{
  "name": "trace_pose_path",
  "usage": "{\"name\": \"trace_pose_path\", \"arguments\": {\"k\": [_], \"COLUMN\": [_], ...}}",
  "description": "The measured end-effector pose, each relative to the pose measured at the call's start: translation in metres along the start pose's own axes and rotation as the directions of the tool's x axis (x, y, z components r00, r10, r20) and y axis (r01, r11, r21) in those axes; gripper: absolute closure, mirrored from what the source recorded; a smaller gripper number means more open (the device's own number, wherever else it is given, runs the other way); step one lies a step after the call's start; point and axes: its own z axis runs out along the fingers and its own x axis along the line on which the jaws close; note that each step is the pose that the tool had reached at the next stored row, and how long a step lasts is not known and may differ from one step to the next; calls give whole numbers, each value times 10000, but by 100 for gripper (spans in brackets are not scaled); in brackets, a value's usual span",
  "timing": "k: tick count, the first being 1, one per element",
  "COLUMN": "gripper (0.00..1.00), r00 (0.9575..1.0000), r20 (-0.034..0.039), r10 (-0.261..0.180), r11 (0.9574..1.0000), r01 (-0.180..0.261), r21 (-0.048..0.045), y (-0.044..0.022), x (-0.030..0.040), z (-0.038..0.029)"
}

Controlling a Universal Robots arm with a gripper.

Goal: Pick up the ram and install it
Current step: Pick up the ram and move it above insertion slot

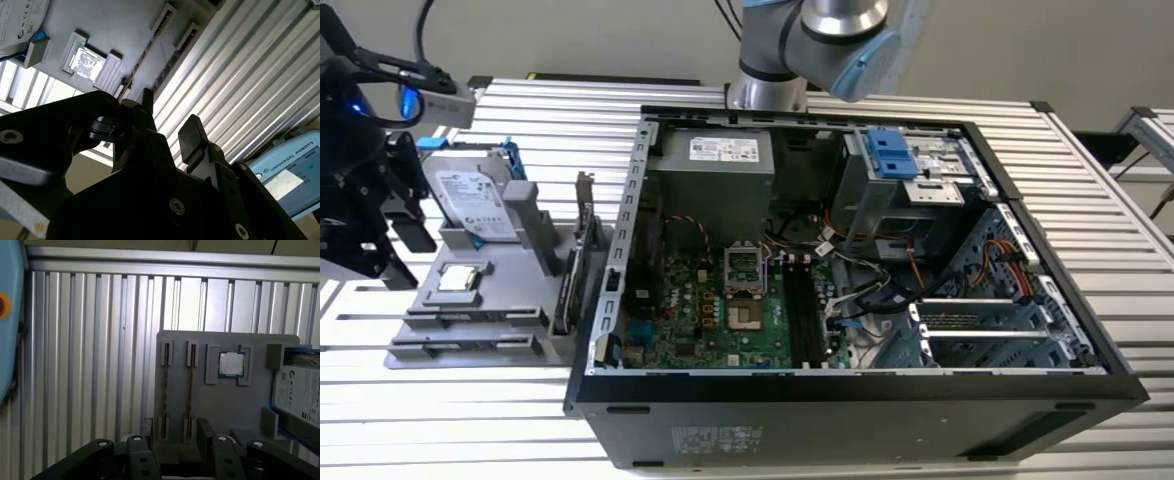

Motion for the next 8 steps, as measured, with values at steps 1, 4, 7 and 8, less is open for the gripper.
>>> {"name": "trace_pose_path", "arguments": {"k": [1, 4, 7, 8], "gripper": [0, 0, 0, 0], "r00": [10000, 10000, 10000, 10000], "r20": [-5, -19, -35, -39], "r10": [0, 0, -1, 0], "r11": [10000, 10000, 10000, 10000], "r01": [0, 0, 1, 0], "r21": [-1, 0, -2, -2], "y": [0, 0, 0, 0], "x": [0, -1, -2, -2], "z": [6, 22, 37, 42]}}
